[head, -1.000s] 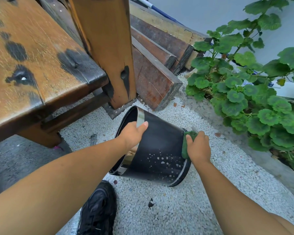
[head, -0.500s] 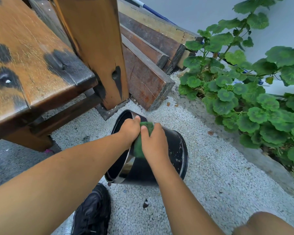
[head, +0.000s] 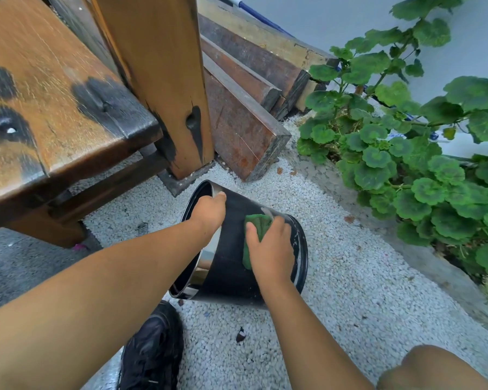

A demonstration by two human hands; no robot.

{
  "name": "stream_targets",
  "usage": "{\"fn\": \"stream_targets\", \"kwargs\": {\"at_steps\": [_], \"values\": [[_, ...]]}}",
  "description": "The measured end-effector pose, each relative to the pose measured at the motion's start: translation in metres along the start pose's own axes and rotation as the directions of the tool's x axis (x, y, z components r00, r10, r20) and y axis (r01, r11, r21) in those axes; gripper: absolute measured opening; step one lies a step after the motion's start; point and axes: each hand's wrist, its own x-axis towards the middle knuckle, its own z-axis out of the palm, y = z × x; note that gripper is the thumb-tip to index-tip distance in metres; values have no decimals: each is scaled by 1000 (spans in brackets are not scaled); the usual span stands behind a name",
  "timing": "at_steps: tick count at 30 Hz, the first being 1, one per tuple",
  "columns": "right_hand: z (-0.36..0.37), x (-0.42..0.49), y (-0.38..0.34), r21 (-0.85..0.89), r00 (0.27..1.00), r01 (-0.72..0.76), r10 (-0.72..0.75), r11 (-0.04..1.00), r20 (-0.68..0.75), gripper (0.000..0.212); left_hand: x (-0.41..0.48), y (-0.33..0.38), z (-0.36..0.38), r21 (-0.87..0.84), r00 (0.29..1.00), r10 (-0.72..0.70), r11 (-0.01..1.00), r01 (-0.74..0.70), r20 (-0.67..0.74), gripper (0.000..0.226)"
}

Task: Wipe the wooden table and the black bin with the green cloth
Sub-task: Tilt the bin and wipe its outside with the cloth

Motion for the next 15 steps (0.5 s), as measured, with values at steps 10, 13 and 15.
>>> {"fn": "stream_targets", "kwargs": {"at_steps": [10, 13, 15], "values": [[-5, 15, 78, -186, 995, -100, 93, 977, -46, 51, 6, -12, -10, 49, 991, 44, 998, -50, 127, 33], [-7, 18, 89, -198, 993, -115, 106, 973, -55, 50, 0, -5, -13, 85, 957, 95, 989, -122, 275, 24], [-9, 20, 95, -196, 992, -126, 117, 972, -55, 49, -2, -5, -21, 159, 896, 58, 977, -142, 441, 26]]}}
